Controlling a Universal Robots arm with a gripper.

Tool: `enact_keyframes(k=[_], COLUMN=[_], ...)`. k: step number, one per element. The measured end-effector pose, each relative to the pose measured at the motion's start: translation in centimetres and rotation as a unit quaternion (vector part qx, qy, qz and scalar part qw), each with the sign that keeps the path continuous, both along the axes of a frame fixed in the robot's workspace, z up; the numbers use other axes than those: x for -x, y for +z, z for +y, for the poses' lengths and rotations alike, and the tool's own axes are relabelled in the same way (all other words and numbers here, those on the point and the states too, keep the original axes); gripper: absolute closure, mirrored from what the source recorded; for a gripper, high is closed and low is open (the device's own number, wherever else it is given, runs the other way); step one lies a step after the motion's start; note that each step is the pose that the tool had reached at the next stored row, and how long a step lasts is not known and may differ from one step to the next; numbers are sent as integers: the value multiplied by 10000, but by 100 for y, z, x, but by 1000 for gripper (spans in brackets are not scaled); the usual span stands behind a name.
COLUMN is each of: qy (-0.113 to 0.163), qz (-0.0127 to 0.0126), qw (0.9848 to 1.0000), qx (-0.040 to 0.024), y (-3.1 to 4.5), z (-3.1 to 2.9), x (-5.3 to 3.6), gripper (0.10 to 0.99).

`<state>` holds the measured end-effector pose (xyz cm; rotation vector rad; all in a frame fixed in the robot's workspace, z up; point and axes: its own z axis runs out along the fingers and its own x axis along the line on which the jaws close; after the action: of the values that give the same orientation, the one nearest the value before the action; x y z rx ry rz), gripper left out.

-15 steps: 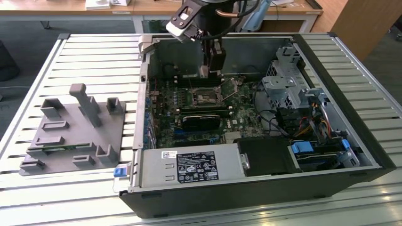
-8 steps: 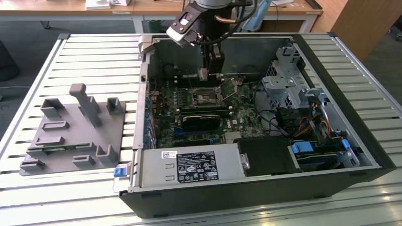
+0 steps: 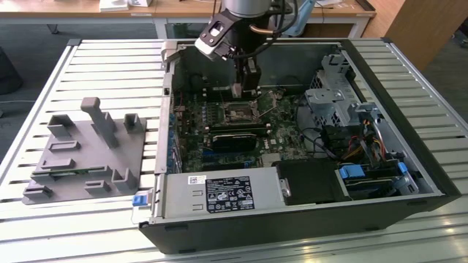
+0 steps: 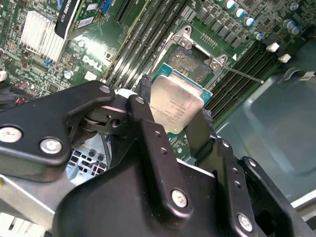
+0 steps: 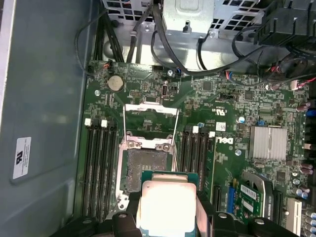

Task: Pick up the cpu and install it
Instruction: 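Place the cpu into insertion slot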

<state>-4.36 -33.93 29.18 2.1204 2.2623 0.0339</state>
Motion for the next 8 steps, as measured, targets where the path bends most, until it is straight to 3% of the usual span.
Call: enact_keyframes(k=[8], qy=[-1], qz=[0], qw=[10000], qx=[0], y=[-52], z=[0], x=[-24], gripper=[557])
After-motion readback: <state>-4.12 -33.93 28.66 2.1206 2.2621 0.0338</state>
